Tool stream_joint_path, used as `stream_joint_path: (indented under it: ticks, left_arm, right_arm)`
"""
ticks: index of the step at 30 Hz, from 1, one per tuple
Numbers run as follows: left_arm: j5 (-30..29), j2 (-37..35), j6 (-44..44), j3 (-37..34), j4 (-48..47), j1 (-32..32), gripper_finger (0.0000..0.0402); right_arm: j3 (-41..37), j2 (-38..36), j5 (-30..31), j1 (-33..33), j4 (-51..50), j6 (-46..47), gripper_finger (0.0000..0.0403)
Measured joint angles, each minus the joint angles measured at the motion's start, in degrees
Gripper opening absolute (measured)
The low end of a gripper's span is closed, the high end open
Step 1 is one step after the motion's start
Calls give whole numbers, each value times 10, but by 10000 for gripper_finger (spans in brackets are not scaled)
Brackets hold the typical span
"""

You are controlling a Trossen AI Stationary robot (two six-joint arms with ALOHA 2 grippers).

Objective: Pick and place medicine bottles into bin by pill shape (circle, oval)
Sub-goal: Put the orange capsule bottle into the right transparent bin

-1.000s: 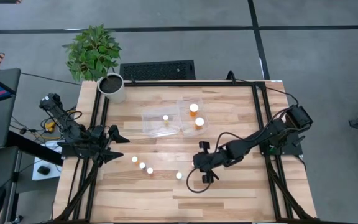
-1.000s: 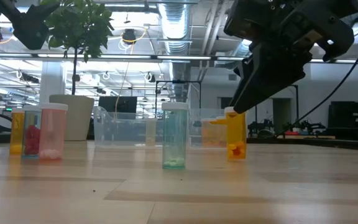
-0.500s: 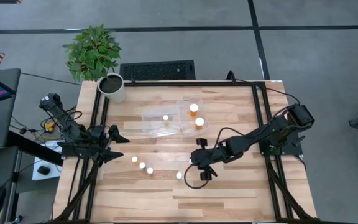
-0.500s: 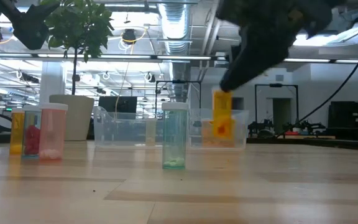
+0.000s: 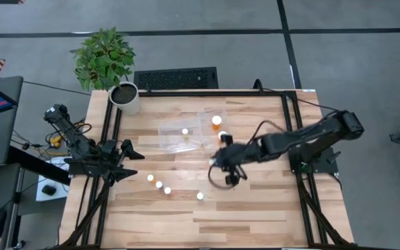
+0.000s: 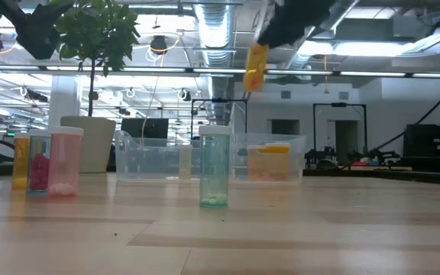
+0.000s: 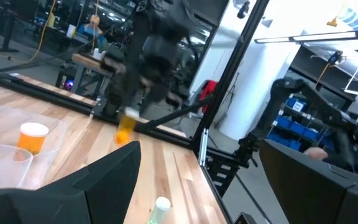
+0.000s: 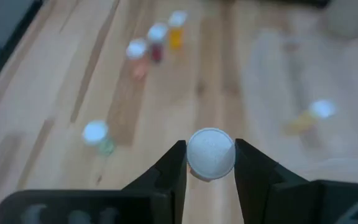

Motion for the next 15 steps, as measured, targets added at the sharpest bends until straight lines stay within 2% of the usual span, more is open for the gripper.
stream_joint_path:
  ticks: [7,15]
  left_arm:
    - [-1,0,1,0,-3,0,322]
    - [-3,0,1,0,-3,0,322]
  right_arm:
    - [0,-58,1,-93,-20,-30,116]
    - [0,-12,-12,-203,-25,-64,116]
